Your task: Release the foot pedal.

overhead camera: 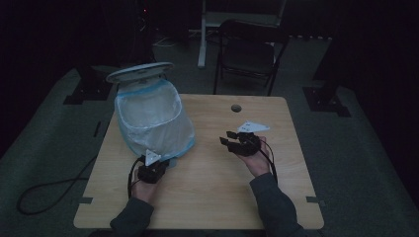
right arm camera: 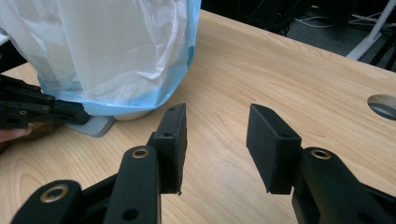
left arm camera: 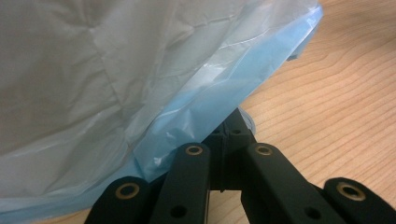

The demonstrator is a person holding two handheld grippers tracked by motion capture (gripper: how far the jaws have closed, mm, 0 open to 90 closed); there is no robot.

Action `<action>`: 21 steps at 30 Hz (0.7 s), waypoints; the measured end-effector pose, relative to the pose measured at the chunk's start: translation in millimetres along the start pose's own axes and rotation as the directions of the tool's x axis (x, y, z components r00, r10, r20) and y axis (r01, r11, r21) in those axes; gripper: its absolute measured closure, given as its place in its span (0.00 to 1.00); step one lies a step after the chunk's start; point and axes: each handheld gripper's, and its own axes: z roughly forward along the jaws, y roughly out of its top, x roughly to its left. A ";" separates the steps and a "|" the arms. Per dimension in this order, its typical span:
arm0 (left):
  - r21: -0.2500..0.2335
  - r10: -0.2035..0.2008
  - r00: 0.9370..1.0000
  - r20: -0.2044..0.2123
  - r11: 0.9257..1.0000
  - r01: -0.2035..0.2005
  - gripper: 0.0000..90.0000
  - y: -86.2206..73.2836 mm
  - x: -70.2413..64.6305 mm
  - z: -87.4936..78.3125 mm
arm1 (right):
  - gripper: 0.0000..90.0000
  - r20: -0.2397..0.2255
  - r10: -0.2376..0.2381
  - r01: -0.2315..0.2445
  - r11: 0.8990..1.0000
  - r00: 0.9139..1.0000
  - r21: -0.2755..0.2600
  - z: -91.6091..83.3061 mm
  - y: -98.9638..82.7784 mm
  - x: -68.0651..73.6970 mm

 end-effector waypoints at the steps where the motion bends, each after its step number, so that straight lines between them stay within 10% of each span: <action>1: -0.001 0.000 1.000 -0.001 1.000 0.000 1.00 0.0 -0.3 0.1 | 0.64 0.001 0.000 0.000 1.000 1.000 0.001 0.0 -0.8 -0.1; 21: 0.003 -0.009 1.000 0.001 1.000 0.009 1.00 0.4 0.0 0.0 | 0.64 0.022 0.025 -0.026 0.999 0.999 0.028 -2.5 -20.5 -5.5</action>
